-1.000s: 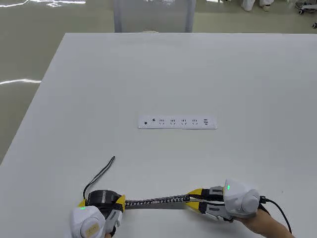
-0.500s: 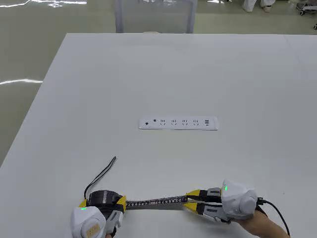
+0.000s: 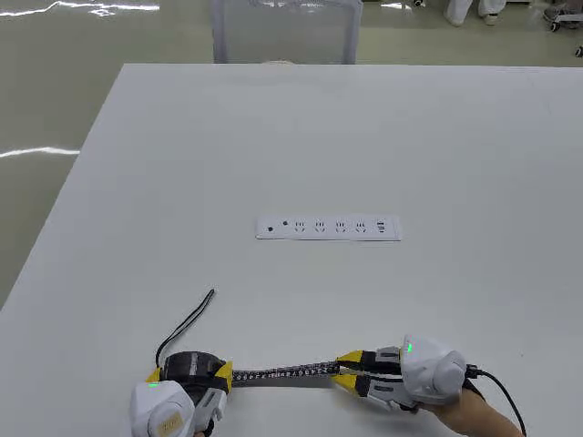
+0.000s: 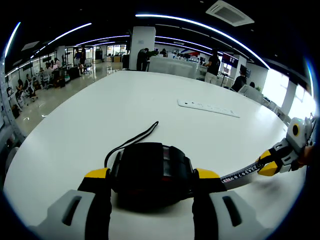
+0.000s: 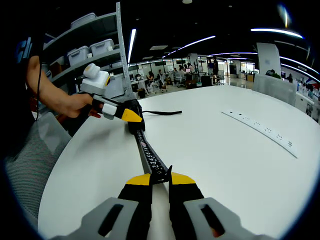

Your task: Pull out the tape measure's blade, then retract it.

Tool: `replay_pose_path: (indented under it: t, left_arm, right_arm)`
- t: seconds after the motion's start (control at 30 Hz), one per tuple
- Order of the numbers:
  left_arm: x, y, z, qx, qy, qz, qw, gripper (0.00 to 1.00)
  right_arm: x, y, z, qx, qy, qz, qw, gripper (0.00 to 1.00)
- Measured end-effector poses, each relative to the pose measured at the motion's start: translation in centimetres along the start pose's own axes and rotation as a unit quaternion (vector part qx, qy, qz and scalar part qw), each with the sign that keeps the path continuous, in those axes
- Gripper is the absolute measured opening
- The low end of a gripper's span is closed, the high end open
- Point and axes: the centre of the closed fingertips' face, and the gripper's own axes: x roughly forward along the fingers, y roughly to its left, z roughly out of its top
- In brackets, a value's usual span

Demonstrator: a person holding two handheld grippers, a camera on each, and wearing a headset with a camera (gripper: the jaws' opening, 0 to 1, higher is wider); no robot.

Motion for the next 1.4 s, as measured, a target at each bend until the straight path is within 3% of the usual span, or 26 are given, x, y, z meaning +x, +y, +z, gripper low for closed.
replay_pose_path:
  t: [1.4]
  left_arm:
    - [-0.2,0.0,0.1,-0.011,-0.002,-0.009,0.9999,0.62]
  right_arm:
    - [3.3,1.1,0.9,0.010,-0.005,0.010,0.9999,0.11]
